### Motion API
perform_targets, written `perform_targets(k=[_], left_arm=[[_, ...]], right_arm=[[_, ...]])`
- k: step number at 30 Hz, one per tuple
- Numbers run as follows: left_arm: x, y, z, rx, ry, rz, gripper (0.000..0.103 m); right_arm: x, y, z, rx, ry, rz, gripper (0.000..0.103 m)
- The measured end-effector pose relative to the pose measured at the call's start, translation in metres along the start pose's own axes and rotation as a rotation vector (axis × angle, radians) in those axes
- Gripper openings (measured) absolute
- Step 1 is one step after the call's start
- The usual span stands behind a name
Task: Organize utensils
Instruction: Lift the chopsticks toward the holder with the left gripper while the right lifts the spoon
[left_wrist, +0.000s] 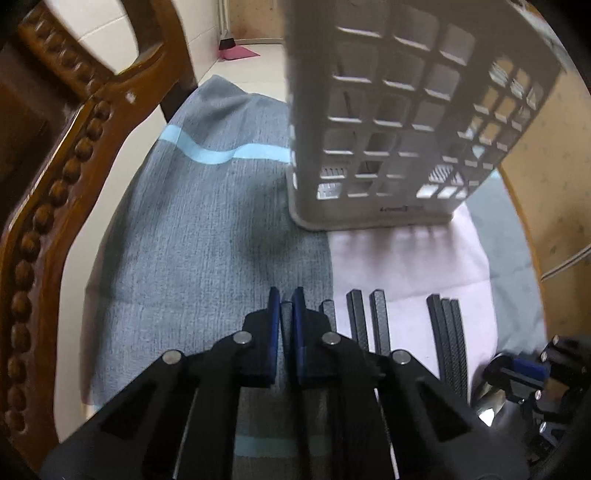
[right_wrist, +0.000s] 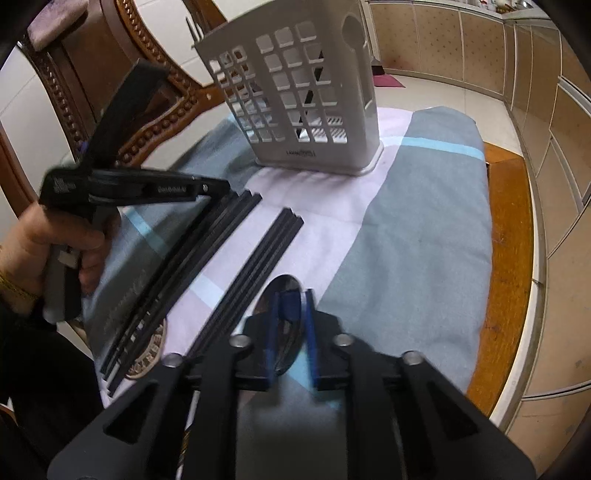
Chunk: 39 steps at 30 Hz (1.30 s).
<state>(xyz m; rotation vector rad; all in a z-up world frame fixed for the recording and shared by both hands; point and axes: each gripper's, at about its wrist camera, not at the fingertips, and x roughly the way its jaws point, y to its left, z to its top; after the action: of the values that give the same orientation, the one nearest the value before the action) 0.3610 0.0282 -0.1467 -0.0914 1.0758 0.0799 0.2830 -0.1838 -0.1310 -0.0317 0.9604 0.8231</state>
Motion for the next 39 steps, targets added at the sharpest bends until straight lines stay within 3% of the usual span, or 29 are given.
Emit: perform_targets(k=[4,9,14,18,23,28,39], left_arm=[[-0.025,0.021,0.003,-0.030,-0.066,-0.036,0.007],[-0.098,0.030,-0.007,-0.043,-0.197,-0.091,0.007],[-0.179,0.024,-0.041,-0.006,-0.379,-0.150,0.007],[-0.231,0.026,-0.065,-0.003,-0.499,-0.193,0.007],[-0.282,0.015,-0.092,0.033,-0.657,-0.181,0.007],[-0.286,0.018,-0.109,0.027,-0.672,-0.185,0.007],[-0.303,0.021,-0.120,0.046,-0.696,-0.190,0.007]], right_arm=[[-0.009,-0.001,0.005,0.030,-0.007,-0.002,0.004],[-0.043,0.014,0.011,0.007,-0.076,0.007,0.003],[-0.101,0.043,0.010,-0.014,-0.219,-0.138,0.004],[-0.161,0.070,-0.001,-0.001,-0.415,-0.287,0.003],[-0.210,0.095,-0.011,0.044,-0.631,-0.431,0.004],[-0.222,0.107,-0.025,0.072,-0.704,-0.538,0.003],[-0.212,0.115,-0.029,0.065,-0.698,-0.557,0.004]])
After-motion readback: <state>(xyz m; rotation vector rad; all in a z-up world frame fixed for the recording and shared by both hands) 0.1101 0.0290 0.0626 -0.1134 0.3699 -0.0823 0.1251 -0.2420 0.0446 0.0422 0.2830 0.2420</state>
